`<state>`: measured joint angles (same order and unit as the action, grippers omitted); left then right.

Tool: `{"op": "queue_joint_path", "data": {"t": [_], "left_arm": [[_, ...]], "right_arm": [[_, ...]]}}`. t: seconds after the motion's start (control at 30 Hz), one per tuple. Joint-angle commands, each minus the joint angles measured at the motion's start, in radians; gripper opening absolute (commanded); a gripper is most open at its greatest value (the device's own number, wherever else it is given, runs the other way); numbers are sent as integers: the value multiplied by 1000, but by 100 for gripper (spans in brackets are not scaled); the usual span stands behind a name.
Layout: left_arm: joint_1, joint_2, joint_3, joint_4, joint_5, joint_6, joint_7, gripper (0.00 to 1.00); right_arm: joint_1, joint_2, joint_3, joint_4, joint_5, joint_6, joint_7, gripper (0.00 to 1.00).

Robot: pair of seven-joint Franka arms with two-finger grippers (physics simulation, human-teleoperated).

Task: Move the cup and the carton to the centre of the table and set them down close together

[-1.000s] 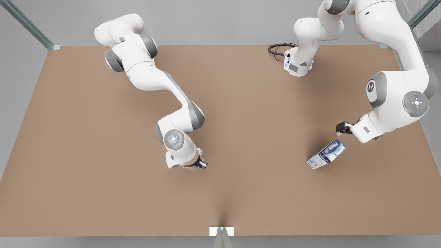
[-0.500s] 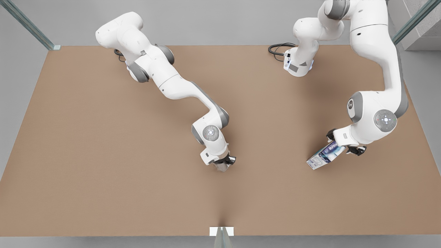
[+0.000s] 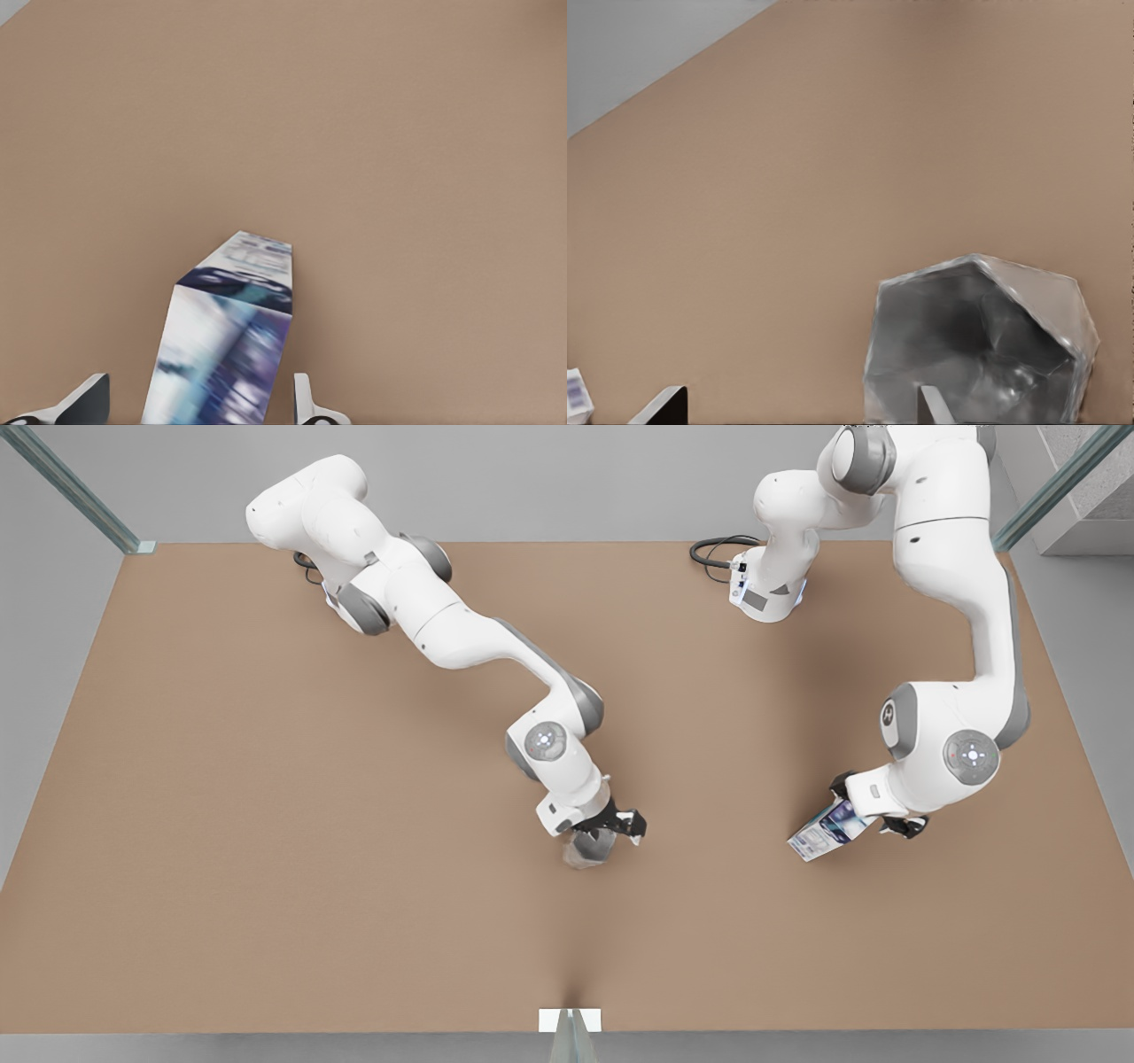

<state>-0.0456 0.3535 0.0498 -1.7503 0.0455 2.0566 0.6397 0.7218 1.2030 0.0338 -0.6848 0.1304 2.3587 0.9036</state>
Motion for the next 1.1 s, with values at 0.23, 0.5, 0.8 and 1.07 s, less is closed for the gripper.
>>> {"op": "queue_joint_path", "data": {"t": [0.23, 0.5, 0.8, 1.07], "left_arm": [[-2, 7, -1, 0, -1, 2, -2, 100], [-2, 7, 1, 2, -1, 2, -3, 100], [-2, 13, 1, -8, 1, 0, 29, 100], [-3, 68, 1, -5, 1, 28, 29, 64]], "right_arm": [[-5, 3, -64, -9, -2, -1, -78, 100], [-12, -62, -54, 4, 0, -185, -74, 100], [-370, -486, -224, -62, 35, -1081, -669, 100], [-818, -1154, 61, -975, -153, -766, -876, 100]]}}
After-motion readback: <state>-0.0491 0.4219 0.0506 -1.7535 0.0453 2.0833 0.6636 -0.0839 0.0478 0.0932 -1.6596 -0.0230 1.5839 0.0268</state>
